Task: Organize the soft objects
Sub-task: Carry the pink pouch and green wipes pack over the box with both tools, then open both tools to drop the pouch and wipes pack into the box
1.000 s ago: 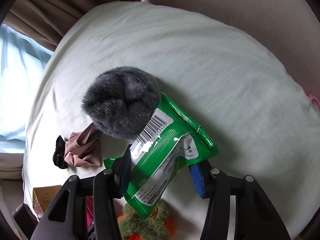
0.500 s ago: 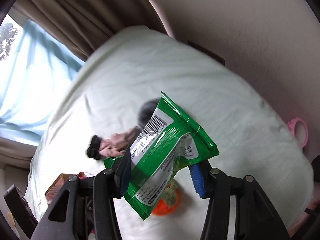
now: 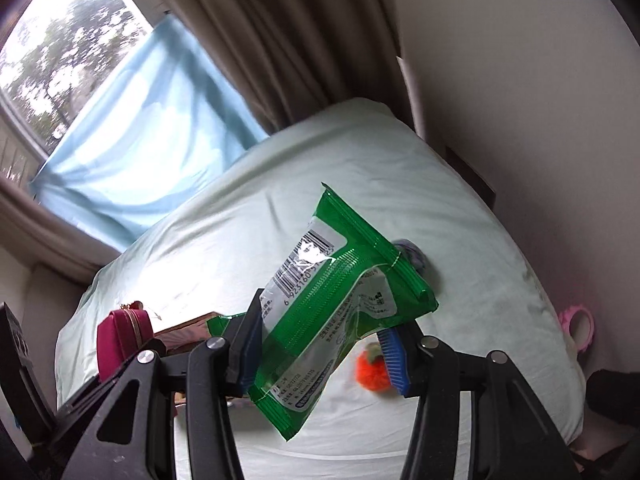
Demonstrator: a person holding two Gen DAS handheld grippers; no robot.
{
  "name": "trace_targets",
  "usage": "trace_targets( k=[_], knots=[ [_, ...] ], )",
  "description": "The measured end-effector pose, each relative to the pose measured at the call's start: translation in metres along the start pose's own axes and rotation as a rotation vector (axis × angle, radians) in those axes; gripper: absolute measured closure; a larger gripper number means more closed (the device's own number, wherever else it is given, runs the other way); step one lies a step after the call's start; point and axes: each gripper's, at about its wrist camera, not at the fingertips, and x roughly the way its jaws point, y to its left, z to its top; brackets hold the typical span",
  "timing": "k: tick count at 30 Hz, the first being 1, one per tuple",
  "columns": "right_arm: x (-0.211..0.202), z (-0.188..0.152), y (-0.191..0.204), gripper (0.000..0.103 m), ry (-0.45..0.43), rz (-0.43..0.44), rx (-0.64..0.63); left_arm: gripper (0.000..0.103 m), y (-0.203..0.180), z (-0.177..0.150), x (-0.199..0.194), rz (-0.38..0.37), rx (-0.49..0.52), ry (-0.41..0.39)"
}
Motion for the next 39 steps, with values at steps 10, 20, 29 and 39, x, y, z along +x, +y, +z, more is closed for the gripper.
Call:
trace_targets(
  k=[10, 20, 29, 39],
  knots=[
    [-0.021, -0.018, 0.121, 0.056, -0.024, 0.063, -0.137, 0.057, 0.104, 0.024, -0.074, 0.005, -0.015, -0.070],
    [0.034, -0.053, 0.255, 0.056, 0.074, 0.090, -0.206, 0.057, 0.242, 0.041, -0.078, 0.002, 0.006, -0.020],
    [0.133, -0.085, 0.324, 0.056, 0.199, 0.070, -0.305, 0.057, 0.331, 0.050, -0.013, 0.054, 0.019, 0.104],
    [0.246, -0.116, 0.311, 0.056, 0.411, 0.024, -0.320, 0.057, 0.353, 0.026, 0.088, 0.059, 0.025, 0.295]
  ],
)
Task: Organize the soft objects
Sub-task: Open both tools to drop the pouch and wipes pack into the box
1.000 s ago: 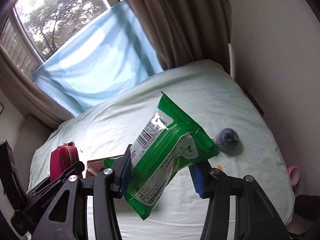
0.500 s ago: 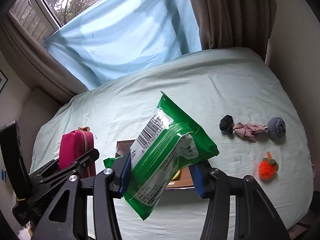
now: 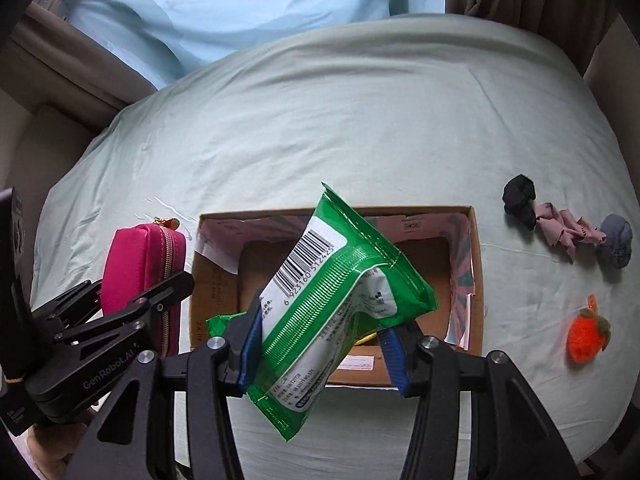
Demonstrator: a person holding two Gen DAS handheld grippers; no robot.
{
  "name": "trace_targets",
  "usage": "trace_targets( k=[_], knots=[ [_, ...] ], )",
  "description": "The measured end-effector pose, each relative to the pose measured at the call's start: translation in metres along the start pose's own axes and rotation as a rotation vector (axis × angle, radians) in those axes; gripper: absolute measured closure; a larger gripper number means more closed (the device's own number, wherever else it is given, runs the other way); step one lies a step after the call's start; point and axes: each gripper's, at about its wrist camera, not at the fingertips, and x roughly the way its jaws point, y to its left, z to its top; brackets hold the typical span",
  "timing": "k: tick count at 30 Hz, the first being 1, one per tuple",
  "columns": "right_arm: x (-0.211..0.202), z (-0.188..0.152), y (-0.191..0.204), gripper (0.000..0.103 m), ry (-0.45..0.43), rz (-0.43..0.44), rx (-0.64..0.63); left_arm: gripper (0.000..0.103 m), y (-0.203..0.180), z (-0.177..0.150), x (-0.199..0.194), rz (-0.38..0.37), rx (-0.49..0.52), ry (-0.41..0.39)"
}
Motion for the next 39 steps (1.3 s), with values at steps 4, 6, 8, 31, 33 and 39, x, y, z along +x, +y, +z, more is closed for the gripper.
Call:
trace_targets(
  k=[4, 6, 8, 31, 33, 39],
  knots=[
    [0.037, 0.005, -0.022, 0.056, 0.089, 0.029, 0.076, 0.057, -0.006, 0.004, 0.039, -0.007, 0.042, 0.059],
    [0.053, 0.009, -0.036, 0.056, 0.120, 0.053, 0.136, 0.057, -0.012, 0.006, 0.057, -0.002, 0.064, 0.085],
    [0.064, 0.013, -0.045, 0.056, 0.142, 0.061, 0.180, 0.057, -0.014, 0.007, 0.074, -0.008, 0.062, 0.116],
    [0.083, 0.021, -0.054, 0.001, 0.199, 0.056, 0.276, 0.000, -0.032, -0.007, 0.084, -0.044, 0.146, 0.196],
    [0.080, 0.020, -0.049, 0.001, 0.187, 0.053, 0.266, 0.000, -0.030, -0.008, 0.076, -0.043, 0.144, 0.181],
    [0.050, 0.015, -0.040, 0.001, 0.145, 0.057, 0.249, 0.000, -0.029, -0.015, 0.042, -0.031, 0.143, 0.115]
  ],
)
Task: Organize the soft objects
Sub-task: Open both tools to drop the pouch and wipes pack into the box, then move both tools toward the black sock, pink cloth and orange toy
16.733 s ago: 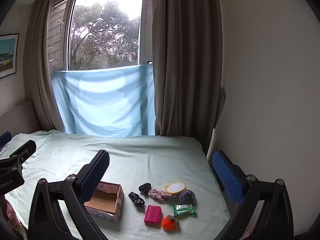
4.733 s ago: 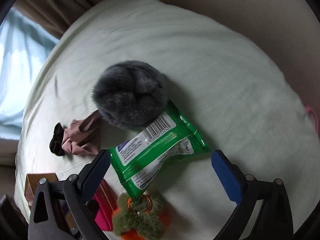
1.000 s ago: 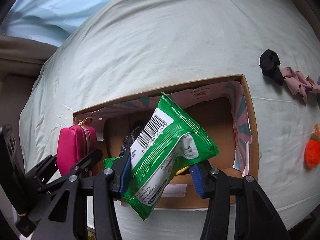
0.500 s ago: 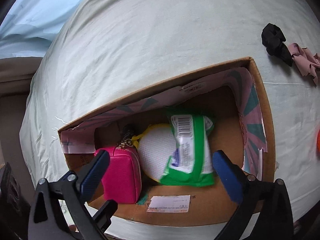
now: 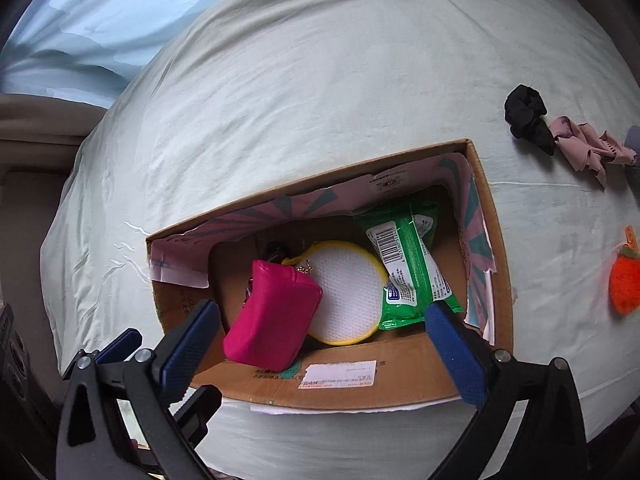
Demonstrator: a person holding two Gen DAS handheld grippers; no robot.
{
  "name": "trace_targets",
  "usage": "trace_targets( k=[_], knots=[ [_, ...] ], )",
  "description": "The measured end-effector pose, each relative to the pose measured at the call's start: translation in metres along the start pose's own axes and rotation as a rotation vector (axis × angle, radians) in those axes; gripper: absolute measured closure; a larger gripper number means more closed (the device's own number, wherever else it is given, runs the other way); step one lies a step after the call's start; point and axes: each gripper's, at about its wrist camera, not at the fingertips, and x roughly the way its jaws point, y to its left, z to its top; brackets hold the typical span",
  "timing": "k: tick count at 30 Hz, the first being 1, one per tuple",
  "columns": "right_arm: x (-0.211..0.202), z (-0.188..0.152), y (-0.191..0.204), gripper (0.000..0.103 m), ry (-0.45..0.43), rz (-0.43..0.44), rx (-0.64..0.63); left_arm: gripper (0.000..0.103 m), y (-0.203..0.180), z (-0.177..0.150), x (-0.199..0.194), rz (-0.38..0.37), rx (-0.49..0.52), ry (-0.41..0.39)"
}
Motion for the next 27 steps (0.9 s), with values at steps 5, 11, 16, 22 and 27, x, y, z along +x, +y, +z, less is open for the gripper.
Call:
trace_targets(
  k=[5, 11, 16, 22, 27],
  knots=[
    [-0.035, -0.016, 0.012, 0.001, -0.055, -0.011, -0.062, 0.000, 0.001, -0.015, -0.036, 0.011, -0.010, -0.058],
    [-0.091, -0.043, 0.035, 0.001, -0.177, -0.058, -0.186, 0.000, 0.001, -0.037, -0.088, 0.019, -0.044, -0.153],
    [-0.147, -0.070, 0.053, 0.001, -0.312, -0.086, -0.272, 0.000, 0.001, -0.058, -0.140, 0.024, -0.074, -0.254],
    [-0.212, -0.113, 0.068, 0.001, -0.475, -0.119, -0.331, 0.000, -0.004, -0.082, -0.208, 0.050, -0.089, -0.396],
    [-0.255, -0.151, 0.064, 0.001, -0.604, -0.147, -0.335, 0.000, -0.011, -0.109, -0.257, 0.078, -0.083, -0.536]
  ],
)
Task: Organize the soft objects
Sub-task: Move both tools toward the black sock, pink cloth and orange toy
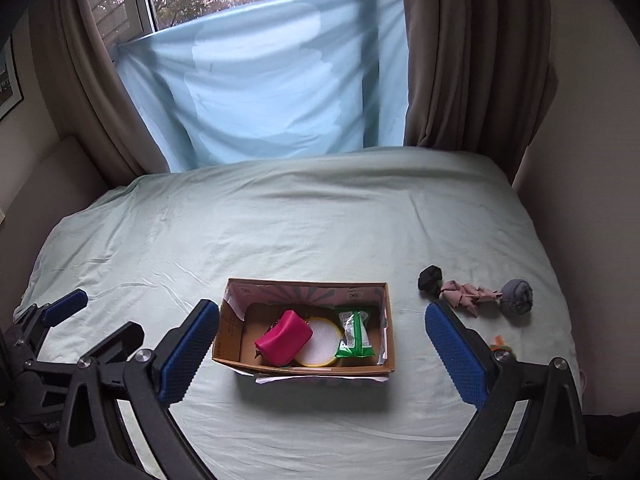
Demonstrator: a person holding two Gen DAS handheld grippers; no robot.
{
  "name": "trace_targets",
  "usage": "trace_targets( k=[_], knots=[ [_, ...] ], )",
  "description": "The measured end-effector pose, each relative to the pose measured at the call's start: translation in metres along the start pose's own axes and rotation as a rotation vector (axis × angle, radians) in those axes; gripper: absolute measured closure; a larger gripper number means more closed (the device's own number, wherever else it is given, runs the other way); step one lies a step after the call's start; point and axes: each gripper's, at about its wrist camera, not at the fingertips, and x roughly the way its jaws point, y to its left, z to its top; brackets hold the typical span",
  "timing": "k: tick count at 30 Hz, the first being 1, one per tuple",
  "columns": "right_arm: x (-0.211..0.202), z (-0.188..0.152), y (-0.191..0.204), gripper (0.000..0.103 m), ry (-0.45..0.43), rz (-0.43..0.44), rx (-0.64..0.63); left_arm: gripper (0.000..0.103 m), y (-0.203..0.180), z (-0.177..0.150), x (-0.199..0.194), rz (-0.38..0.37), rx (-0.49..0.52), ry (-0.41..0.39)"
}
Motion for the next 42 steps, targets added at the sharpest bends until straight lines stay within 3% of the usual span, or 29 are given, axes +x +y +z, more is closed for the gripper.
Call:
trace_targets(
  k=[5, 10, 21, 32, 42],
  knots=[
    [-0.037, -0.013, -0.015, 0.001, -0.086, -0.045, 0.050, 0.000, -0.009, -0.001, -0.022, -0.027, 0.011, -0.044],
    [-0.056, -0.026, -0.046, 0.001, -0.129, -0.106, 0.108, 0.000, -0.031, 0.007, -0.020, -0.096, 0.040, -0.056],
    [-0.049, -0.050, -0.148, 0.001, -0.093, -0.211, 0.206, 0.000, -0.120, 0.043, 0.035, -0.166, 0.094, -0.027],
    [0.030, -0.079, -0.275, 0.001, 0.108, -0.210, 0.334, 0.000, -0.220, 0.070, 0.154, -0.161, 0.073, 0.161],
    [0.118, -0.113, -0.336, 0.001, 0.251, -0.168, 0.507, 0.000, -0.274, 0.072, 0.289, -0.120, 0.114, 0.347]
  ],
)
